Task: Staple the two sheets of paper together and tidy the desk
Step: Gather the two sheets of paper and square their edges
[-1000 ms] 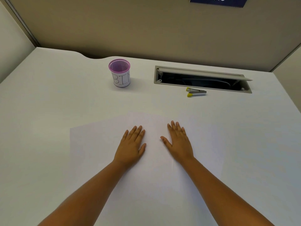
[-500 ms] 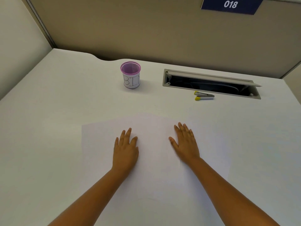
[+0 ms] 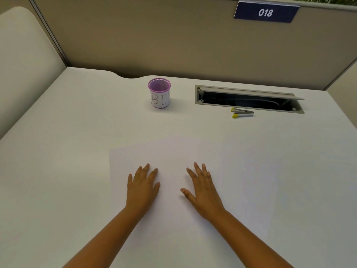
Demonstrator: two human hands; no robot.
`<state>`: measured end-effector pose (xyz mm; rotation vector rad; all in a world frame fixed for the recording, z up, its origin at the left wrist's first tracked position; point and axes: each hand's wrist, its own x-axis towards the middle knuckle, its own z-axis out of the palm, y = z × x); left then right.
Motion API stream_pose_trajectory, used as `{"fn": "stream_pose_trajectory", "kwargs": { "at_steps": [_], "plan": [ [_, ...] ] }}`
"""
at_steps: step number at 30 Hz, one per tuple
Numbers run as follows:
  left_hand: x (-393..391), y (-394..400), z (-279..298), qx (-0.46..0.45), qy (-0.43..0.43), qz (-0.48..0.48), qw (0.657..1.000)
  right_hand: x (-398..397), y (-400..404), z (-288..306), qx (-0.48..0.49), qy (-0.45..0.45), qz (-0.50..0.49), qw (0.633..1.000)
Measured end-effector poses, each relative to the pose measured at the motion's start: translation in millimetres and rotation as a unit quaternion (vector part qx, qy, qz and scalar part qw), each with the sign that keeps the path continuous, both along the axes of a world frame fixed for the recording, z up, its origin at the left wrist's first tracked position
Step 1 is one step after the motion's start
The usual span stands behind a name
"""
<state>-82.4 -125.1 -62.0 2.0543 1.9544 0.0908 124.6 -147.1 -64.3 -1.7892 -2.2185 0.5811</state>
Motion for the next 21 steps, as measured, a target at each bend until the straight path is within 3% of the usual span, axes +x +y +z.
{"fn": "stream_pose_trajectory", "kwargs": {
  "at_steps": [3,5,9,12,17,21],
  "plan": [
    [-3.5,0.6,-1.4,-0.016,0.001,-0.018,1.0,-6.7,-8.4,-11.3,-0.016,-0.027,0.001,1.0],
    [-7.7,-4.0,3.7,0.026,-0.011,0.016,0.999,-5.1,-11.6,-18.9,0.022,-0.063,-0.01,0.998],
    [-22.9,-15.7,15.0,0.043,-0.055,0.243,0.968,0.2,-15.8,-23.2,0.02,-0.101,-0.041,0.994],
    [-35.7,-23.0,19.9,0.004,-0.063,0.337,0.939,-2.2,-16.2,-23.3,0.035,-0.106,-0.05,0.992],
    [-32.8,-21.0,22.9,-0.037,-0.032,0.354,0.934,-3.3,-16.6,-25.3,0.046,-0.107,-0.054,0.992],
    [-25.6,-11.1,27.5,-0.051,-0.056,0.357,0.931,-3.4,-17.1,-24.6,0.043,-0.103,-0.052,0.992]
  ]
}}
